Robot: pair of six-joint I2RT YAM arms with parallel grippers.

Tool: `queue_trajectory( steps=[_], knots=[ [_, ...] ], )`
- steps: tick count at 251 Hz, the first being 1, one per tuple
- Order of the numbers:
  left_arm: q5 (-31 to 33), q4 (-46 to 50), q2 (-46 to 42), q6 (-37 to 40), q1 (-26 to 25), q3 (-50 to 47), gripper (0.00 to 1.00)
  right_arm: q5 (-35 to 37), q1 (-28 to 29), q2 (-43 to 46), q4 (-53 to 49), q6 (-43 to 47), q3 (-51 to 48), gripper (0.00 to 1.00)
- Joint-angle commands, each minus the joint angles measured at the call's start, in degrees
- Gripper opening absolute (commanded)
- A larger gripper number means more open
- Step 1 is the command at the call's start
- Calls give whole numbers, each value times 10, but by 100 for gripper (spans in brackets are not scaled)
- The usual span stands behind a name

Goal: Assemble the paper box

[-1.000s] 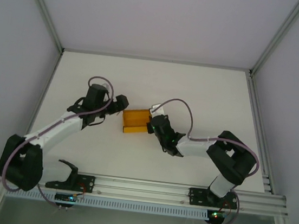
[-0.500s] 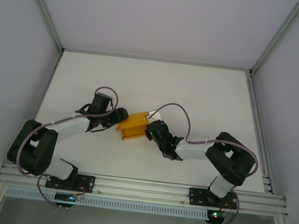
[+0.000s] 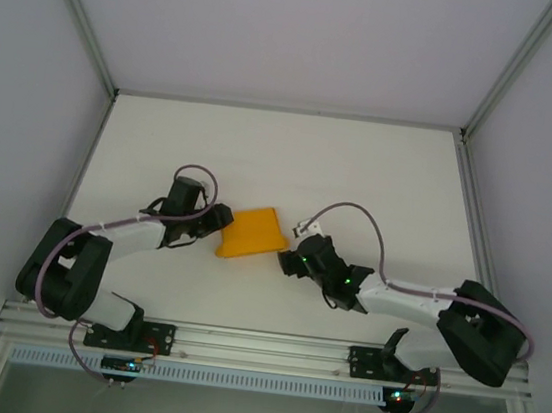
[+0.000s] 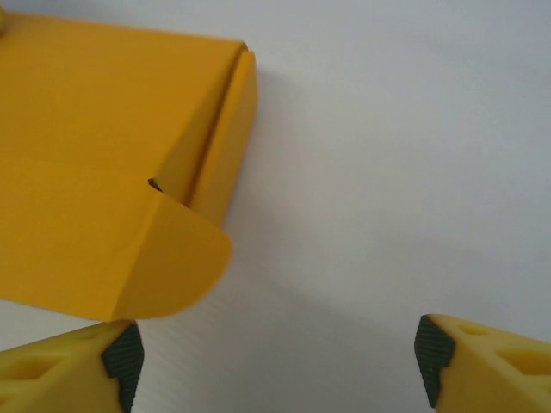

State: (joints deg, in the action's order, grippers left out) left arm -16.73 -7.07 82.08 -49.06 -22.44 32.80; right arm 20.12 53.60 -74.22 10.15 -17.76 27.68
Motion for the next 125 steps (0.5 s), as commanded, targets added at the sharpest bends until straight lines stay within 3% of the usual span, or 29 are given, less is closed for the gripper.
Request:
queue_trajectory(
  steps=[1,18,70,101,125],
  knots=[
    [5,6,31,15,4,-10,40,-31,-34,38,-58,-23,-18,90],
    [4,-3,42,24,5,-13,34,-51,-59,58,-55,-18,-22,99],
    [-5,-60,75,43,27,-31,22,-199,-146,79,-32,-8,-2,99],
    [-15,-91,92,57,32,-36,16,-271,-191,49,-46,-62,41,99],
    [-41,-123,111,54,42,-44,6,-327,-207,12,-59,-92,78,99]
  ],
)
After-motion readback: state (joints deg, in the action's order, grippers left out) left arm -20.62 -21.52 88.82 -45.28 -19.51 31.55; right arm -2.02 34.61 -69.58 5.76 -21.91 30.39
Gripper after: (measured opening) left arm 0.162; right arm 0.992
